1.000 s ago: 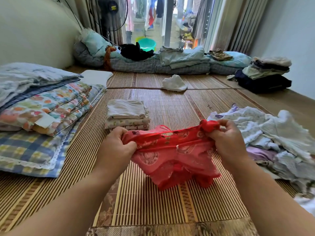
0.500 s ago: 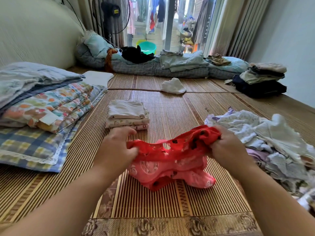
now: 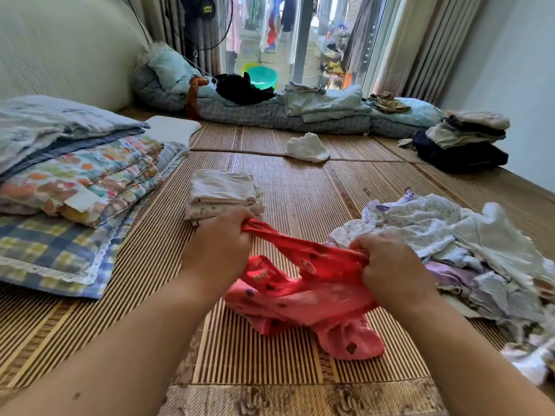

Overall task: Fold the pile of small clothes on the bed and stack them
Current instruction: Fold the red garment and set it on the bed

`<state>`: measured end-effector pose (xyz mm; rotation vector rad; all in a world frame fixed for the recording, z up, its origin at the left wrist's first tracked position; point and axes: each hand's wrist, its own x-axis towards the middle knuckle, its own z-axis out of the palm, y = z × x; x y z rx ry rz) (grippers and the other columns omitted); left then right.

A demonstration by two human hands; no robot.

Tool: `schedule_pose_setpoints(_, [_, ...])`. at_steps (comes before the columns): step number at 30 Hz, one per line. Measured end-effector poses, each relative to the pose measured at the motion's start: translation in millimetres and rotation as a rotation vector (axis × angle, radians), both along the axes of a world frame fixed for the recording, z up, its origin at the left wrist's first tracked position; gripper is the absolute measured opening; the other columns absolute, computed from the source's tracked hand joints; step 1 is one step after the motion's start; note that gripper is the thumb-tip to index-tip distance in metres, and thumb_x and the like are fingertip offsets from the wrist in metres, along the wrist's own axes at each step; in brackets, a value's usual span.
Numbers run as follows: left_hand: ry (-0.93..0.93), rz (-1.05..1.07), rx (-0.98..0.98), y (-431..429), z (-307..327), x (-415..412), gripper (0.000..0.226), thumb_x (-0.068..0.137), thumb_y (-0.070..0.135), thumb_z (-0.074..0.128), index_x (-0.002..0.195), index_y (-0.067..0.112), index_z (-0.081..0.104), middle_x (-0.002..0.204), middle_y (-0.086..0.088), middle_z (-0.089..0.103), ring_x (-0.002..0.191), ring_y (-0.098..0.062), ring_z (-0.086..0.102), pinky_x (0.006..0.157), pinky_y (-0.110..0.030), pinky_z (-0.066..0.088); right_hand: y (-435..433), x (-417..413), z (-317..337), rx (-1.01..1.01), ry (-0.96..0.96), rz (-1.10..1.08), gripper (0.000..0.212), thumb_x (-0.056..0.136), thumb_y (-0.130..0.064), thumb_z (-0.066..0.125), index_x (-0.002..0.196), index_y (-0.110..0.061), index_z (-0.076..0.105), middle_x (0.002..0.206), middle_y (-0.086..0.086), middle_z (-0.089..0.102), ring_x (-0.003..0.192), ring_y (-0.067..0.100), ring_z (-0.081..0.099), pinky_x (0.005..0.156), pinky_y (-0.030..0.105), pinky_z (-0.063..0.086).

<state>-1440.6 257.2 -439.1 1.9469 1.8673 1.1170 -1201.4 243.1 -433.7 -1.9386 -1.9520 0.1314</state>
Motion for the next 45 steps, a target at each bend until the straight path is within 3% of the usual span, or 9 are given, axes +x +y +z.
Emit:
schedule_pose_setpoints(3, [-0.050, 0.038, -0.095, 6.5, -4.0, -17.3, 0.022, 0.095, 0.017, 0.041, 0.100, 0.027, 0.060, 0.081, 0.002, 0.064, 0.072, -0.018, 0.061, 0.069, -0.042, 0.053, 4.0, 17.2, 3.4, -0.016, 0.045, -0.083, 0.013, 0.077, -0.016, 0.052, 0.080, -0.021, 0.064, 0.080, 0.001, 0.059, 0.074, 0.022, 0.051, 0.065, 0.031, 0.036])
schedule_pose_setpoints(8, [-0.233, -0.034, -0.356, 10.5, -2.4, -19.8, 0.020, 0.091, 0.026, 0.041, 0.097, 0.020, 0.059, 0.095, -0.003, 0.063, 0.083, -0.021, 0.058, 0.080, -0.038, 0.050, 7.6, 22.5, 10.9, -0.069, 0.658, -0.072, 0.018, 0.080, -0.011, 0.052, 0.085, -0.014, 0.069, 0.077, 0.005, 0.070, 0.075, 0.022, 0.065, 0.071, 0.036, 0.050])
schedule_pose_setpoints(12, [-0.683, -0.059, -0.610, -0.3, 3.1, -15.5, 0.018, 0.091, 0.025, 0.046, 0.076, 0.017, 0.053, 0.063, -0.003, 0.056, 0.062, -0.019, 0.052, 0.070, -0.034, 0.041, 0.5, 17.7, 24.7, -0.156, 1.084, 0.050, 0.027, 0.081, 0.006, 0.052, 0.085, -0.014, 0.070, 0.068, 0.005, 0.067, 0.053, 0.012, 0.062, 0.048, 0.021, 0.047])
schedule_pose_setpoints(21, [-1.040, -0.405, -0.589, -20.6, 65.1, -28.8, 0.022, 0.075, 0.024, 0.060, 0.095, 0.017, 0.058, 0.063, -0.001, 0.057, 0.049, -0.013, 0.055, 0.049, -0.027, 0.050, -14.1, 21.7, 75.9, -0.182, 1.241, 0.101, 0.013, 0.082, -0.025, 0.067, 0.089, -0.015, 0.068, 0.073, 0.001, 0.069, 0.063, 0.013, 0.064, 0.070, 0.033, 0.052])
schedule_pose_setpoints(32, [-0.604, -0.413, -0.209, -27.9, 191.6, -53.4, 0.045, 0.082, -0.020, 0.052, 0.116, 0.006, 0.062, 0.099, -0.019, 0.068, 0.080, -0.026, 0.063, 0.072, -0.032, 0.058, -32.5, 20.6, 189.3, 0.112, 1.231, 0.148, 0.006, 0.086, -0.029, 0.066, 0.088, -0.024, 0.067, 0.072, -0.007, 0.067, 0.073, 0.012, 0.059, 0.086, 0.038, 0.038])
schedule_pose_setpoints(35, [-0.247, -0.315, -0.079, -37.4, 214.5, -53.1, 0.021, 0.073, 0.004, 0.075, 0.093, 0.007, 0.074, 0.093, -0.023, 0.071, 0.076, -0.025, 0.063, 0.079, -0.041, 0.057, -38.7, 21.3, 213.9, 0.178, 1.201, 0.180, 0.030, 0.085, -0.029, 0.068, 0.109, -0.010, 0.066, 0.083, 0.003, 0.068, 0.082, 0.020, 0.061, 0.093, 0.042, 0.044])
schedule_pose_setpoints(37, [-0.118, -0.245, -0.003, -42.7, 225.9, -52.1, 0.030, 0.060, 0.032, 0.082, 0.076, 0.008, 0.073, 0.067, -0.010, 0.069, 0.059, -0.013, 0.058, 0.060, -0.029, 0.053, -40.5, 22.5, 224.5, 0.221, 1.210, 0.195, 0.039, 0.084, -0.027, 0.070, 0.115, -0.006, 0.063, 0.086, 0.007, 0.067, 0.082, 0.023, 0.062, 0.095, 0.046, 0.047])
schedule_pose_setpoints(41, [-0.206, -0.219, 0.028, -44.3, 236.5, -48.2, 0.019, 0.085, 0.021, 0.071, 0.076, 0.007, 0.063, 0.049, 0.005, 0.060, 0.040, -0.001, 0.052, 0.041, -0.012, 0.040, -39.9, 25.7, 231.3, 0.219, 1.231, 0.222, 0.030, 0.084, -0.014, 0.068, 0.109, 0.001, 0.063, 0.080, 0.011, 0.069, 0.068, 0.021, 0.067, 0.075, 0.040, 0.058])
schedule_pose_setpoints(45, [-0.403, -0.248, -0.089, -45.5, 236.6, -48.0, 0.023, 0.088, 0.034, 0.064, 0.077, 0.015, 0.059, 0.066, -0.004, 0.062, 0.065, -0.016, 0.055, 0.066, -0.028, 0.045, -33.3, 26.1, 223.2, 0.150, 1.187, 0.225, 0.029, 0.083, -0.006, 0.066, 0.111, 0.001, 0.065, 0.090, 0.015, 0.071, 0.074, 0.024, 0.067, 0.079, 0.040, 0.058])
